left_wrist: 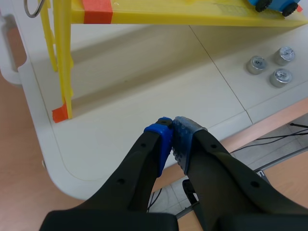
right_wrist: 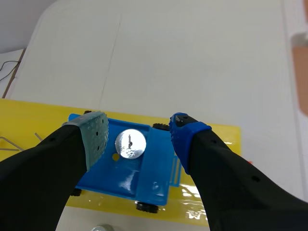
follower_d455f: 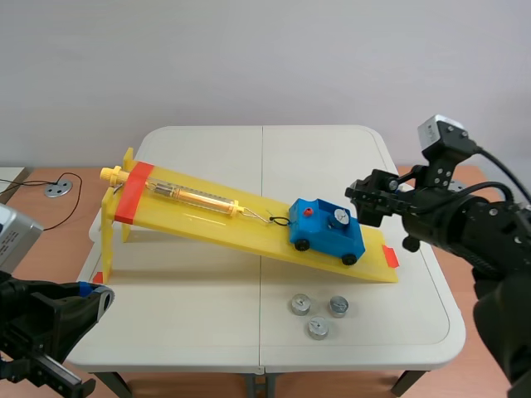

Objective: Place the four metal weights on the blue cart on the ramp.

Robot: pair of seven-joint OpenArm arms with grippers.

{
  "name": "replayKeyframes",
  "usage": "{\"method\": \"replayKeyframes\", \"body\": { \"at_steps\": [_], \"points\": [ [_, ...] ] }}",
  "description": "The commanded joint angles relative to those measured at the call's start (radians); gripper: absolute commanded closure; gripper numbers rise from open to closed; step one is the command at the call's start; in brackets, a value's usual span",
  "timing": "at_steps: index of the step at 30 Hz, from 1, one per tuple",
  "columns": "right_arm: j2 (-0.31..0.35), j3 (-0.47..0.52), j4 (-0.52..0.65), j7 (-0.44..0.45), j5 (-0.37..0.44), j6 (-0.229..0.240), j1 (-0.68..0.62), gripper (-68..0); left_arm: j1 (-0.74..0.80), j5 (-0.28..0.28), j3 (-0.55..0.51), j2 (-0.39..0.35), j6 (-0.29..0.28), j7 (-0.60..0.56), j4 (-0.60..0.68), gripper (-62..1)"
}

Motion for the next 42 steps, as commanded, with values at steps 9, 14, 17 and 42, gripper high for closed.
{"method": "replayKeyframes", "body": {
  "at_steps": [9, 14, 17, 42],
  "points": [
    [0.225, 0.000, 0.382, 0.063, 0.132, 0.109, -0.137, -29.7, -0.003, -0.051, -0.014, 0.005, -0.021, -0.103, 0.057, -2.7],
    [0.308, 0.000, 0.463, 0.047, 0.149, 0.140, -0.248, -29.7, -0.003, -0.051, -0.014, 0.005, -0.021, -0.103, 0.057, -2.7],
    [0.348, 0.000, 0.496, 0.036, 0.151, 0.176, -0.308, -29.7, -0.003, -0.051, -0.014, 0.005, -0.021, -0.103, 0.057, -2.7],
    [0.300, -0.321, 0.354, 0.168, -0.232, 0.113, -0.325, -29.5, -0.003, -0.051, -0.014, 0.005, -0.021, -0.104, 0.057, -2.7]
  ]
}}
